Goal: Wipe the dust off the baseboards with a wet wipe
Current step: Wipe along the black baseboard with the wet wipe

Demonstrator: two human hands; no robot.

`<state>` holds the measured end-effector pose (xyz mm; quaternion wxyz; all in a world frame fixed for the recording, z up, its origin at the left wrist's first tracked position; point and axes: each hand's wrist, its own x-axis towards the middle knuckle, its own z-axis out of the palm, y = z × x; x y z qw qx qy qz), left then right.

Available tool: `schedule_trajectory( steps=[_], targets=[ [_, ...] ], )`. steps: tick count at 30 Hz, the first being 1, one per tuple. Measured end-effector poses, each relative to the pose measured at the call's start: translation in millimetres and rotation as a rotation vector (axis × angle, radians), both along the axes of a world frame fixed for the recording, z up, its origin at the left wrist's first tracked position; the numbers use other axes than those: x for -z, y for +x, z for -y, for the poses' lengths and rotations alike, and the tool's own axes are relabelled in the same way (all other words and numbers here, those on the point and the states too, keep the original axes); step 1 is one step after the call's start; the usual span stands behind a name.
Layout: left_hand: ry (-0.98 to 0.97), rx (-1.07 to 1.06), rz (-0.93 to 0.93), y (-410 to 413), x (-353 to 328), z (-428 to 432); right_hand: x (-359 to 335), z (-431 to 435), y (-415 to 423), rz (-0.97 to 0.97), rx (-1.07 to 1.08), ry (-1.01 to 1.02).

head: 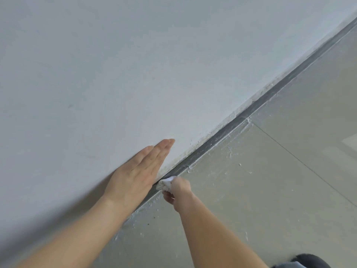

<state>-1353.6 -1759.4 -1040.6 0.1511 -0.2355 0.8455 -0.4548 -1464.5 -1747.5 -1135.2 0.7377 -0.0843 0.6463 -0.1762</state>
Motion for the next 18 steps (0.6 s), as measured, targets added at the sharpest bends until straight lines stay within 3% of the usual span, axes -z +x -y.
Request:
schedule_trajectory(
  steps=[5, 8, 13, 18],
  targets=[
    [-0.035, -0.067, 0.03, -10.2, -3.9, 0.5, 16.9, 8.1, -60.8, 0.107, 0.371, -0.019],
    [-0.072, -0.109, -0.009, -18.0, 3.2, -6.1, 12.0, 26.7, -109.6, 0.028, 0.433, 0.011],
    [-0.053, -0.164, -0.071, -42.9, 8.4, -12.7, -17.6, 42.1, -160.9, -0.261, -0.218, -0.069],
    [-0.007, -0.221, -0.103, -61.9, -6.4, -21.1, -16.0, 8.1, -149.7, -0.143, -0.399, -0.007]
  ],
)
